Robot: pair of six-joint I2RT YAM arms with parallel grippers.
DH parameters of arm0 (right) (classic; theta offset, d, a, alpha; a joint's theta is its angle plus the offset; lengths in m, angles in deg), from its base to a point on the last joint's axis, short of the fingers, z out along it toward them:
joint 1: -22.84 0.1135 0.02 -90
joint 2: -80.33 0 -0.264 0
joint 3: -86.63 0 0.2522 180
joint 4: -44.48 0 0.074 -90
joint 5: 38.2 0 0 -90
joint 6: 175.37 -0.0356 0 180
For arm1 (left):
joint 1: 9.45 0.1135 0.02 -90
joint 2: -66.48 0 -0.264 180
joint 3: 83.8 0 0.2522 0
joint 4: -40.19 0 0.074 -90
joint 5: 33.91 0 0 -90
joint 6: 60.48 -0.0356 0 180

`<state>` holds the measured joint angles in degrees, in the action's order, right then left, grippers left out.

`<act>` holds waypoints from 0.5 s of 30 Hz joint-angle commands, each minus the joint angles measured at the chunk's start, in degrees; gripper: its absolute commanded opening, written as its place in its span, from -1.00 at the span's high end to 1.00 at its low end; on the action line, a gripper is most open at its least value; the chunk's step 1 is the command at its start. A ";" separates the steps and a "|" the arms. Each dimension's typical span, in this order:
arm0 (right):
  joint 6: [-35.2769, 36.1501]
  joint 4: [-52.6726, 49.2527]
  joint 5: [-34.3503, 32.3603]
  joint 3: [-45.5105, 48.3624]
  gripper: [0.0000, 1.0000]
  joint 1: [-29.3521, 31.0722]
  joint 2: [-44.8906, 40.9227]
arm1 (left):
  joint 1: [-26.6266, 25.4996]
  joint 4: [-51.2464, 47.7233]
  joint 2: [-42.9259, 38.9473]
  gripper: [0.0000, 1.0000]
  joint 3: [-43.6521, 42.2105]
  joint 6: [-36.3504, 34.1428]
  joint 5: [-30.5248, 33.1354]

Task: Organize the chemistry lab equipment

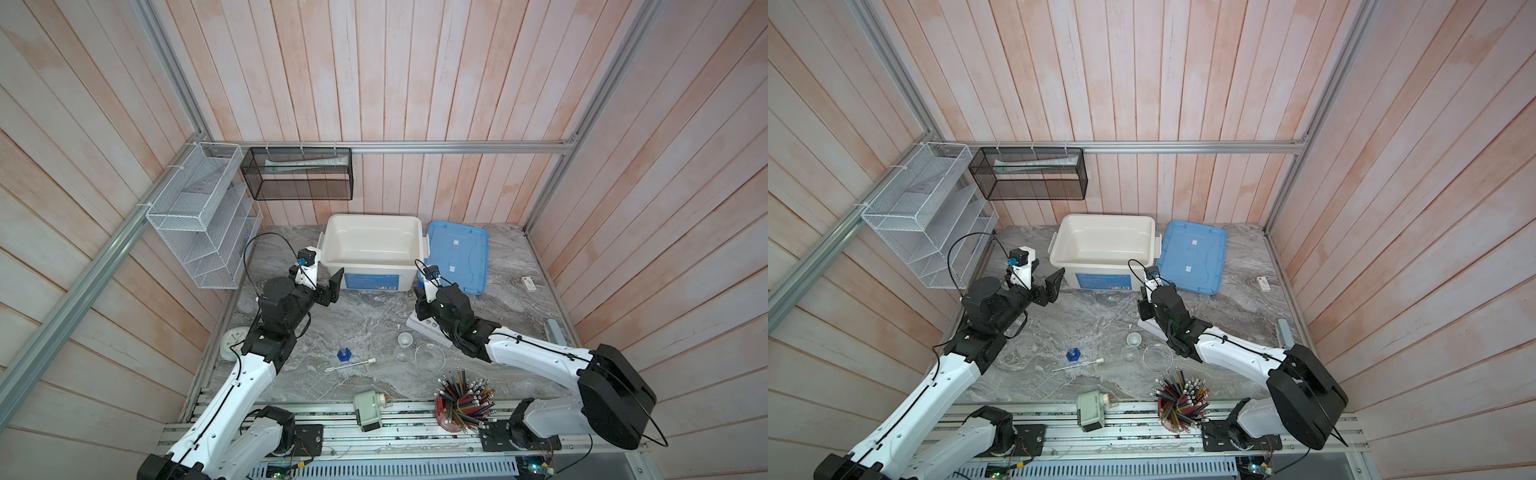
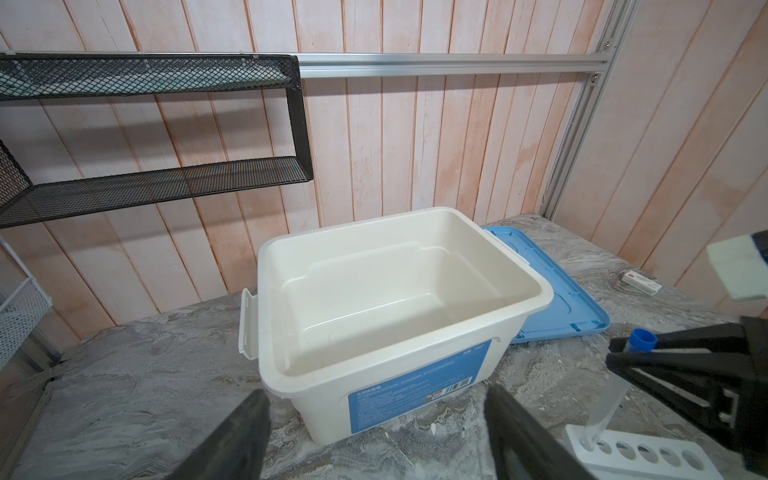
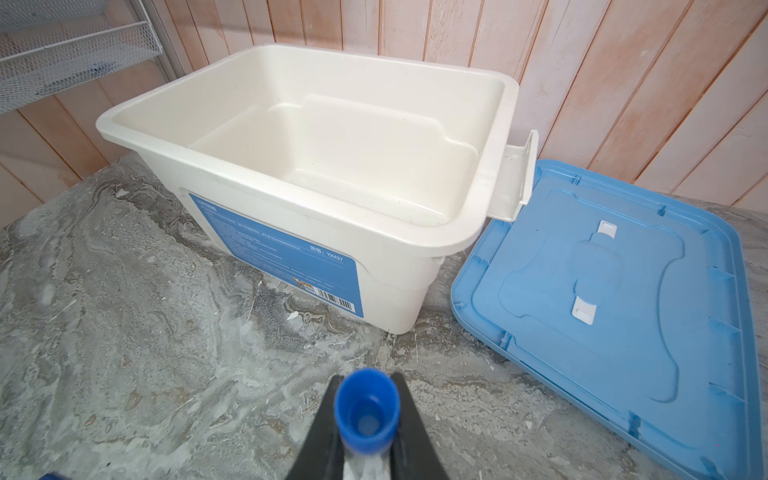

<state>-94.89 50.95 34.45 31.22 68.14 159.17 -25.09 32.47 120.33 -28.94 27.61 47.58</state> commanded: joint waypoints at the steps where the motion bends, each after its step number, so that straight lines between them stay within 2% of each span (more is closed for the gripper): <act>1: 0.21 -2.59 -0.59 -0.40 0.64 0.57 1.10 | 0.26 1.43 -0.20 -0.65 -1.09 -0.55 0.08; 15: 1.08 -5.65 -1.00 -2.57 0.64 0.53 -6.41 | 0.39 1.60 -0.30 -0.65 -1.24 -0.81 -0.28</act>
<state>-94.23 46.84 34.26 30.15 68.25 154.30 -25.09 32.51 120.33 -28.98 27.56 47.58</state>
